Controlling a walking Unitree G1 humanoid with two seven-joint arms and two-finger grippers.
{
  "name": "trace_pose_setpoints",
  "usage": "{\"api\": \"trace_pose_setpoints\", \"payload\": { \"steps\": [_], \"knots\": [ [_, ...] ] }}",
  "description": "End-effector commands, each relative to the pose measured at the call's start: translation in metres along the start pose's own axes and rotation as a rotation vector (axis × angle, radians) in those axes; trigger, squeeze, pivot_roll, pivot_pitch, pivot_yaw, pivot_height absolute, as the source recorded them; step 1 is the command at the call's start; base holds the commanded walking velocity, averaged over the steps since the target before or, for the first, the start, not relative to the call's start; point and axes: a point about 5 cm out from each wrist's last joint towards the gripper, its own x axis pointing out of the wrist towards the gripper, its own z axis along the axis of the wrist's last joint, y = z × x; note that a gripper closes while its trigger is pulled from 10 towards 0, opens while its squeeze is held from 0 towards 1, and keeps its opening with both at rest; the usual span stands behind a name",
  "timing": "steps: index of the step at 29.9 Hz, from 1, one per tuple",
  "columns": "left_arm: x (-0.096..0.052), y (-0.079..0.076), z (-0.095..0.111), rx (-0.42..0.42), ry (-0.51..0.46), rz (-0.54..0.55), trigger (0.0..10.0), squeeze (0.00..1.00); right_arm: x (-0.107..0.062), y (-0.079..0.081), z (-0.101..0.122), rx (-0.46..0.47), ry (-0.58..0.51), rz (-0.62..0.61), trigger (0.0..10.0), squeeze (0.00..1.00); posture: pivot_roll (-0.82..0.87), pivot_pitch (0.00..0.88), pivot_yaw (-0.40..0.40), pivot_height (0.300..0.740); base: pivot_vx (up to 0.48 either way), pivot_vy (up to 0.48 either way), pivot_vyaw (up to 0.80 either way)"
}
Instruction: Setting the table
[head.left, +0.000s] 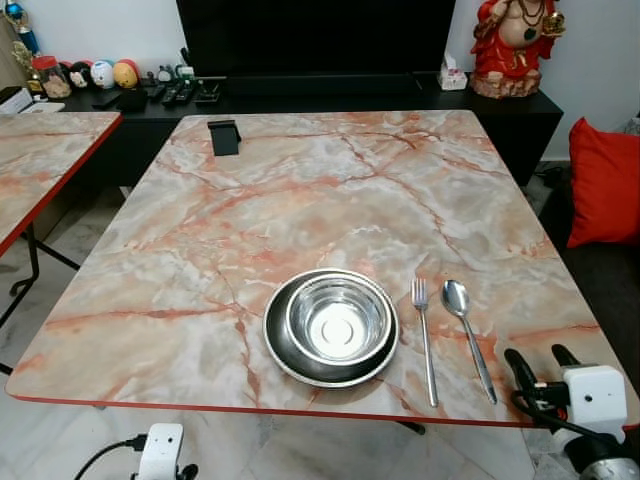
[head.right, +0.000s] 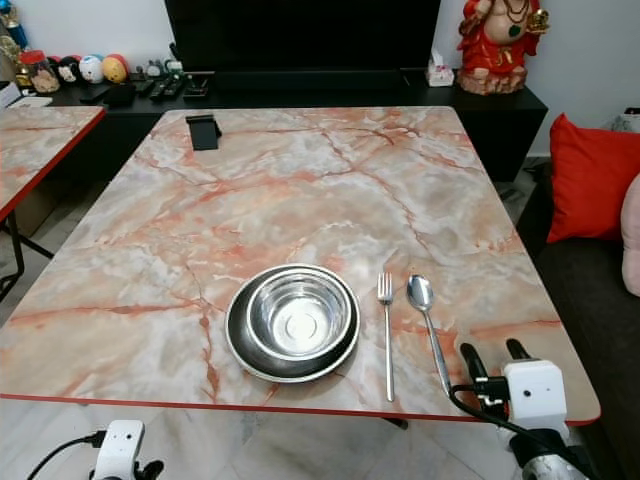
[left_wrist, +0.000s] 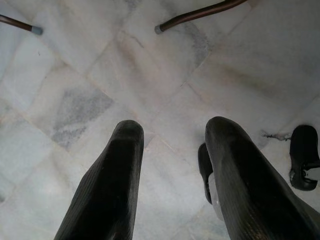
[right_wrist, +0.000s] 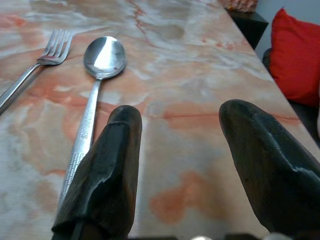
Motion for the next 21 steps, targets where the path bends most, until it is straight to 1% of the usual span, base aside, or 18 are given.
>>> {"api": "trace_pose_setpoints", "payload": {
  "steps": [1, 10, 14, 17, 21],
  "knots": [
    [-0.001, 0.003, -0.003, 0.028, 0.011, 0.008, 10.0, 0.00, -0.002, 0.002, -0.003, -0.009, 0.005, -0.011, 10.0, 0.00, -0.12, 0.000, 0.049, 0.740, 0.000, 0.000, 0.00],
    [-0.002, 0.004, -0.006, 0.058, 0.018, 0.007, 10.0, 0.00, -0.007, 0.008, -0.011, 0.009, 0.017, -0.015, 10.0, 0.00, -0.13, 0.000, 0.058, 0.740, 0.000, 0.000, 0.00],
    [-0.001, 0.004, -0.004, 0.061, 0.014, 0.004, 10.0, 0.00, -0.005, 0.015, -0.012, 0.019, 0.025, 0.018, 10.0, 0.00, -0.12, 0.000, 0.058, 0.740, 0.000, 0.000, 0.00],
    [-0.001, 0.004, -0.004, 0.054, 0.009, 0.008, 10.0, 0.00, -0.007, 0.020, -0.019, -0.006, 0.058, 0.050, 10.0, 0.00, -0.13, 0.000, 0.055, 0.740, 0.000, 0.000, 0.00],
    [-0.001, 0.004, -0.004, 0.050, 0.009, 0.010, 10.0, 0.00, -0.008, 0.023, -0.020, -0.010, 0.060, 0.068, 10.0, 0.00, -0.13, 0.000, 0.058, 0.740, 0.000, 0.000, 0.00]
  ]
}}
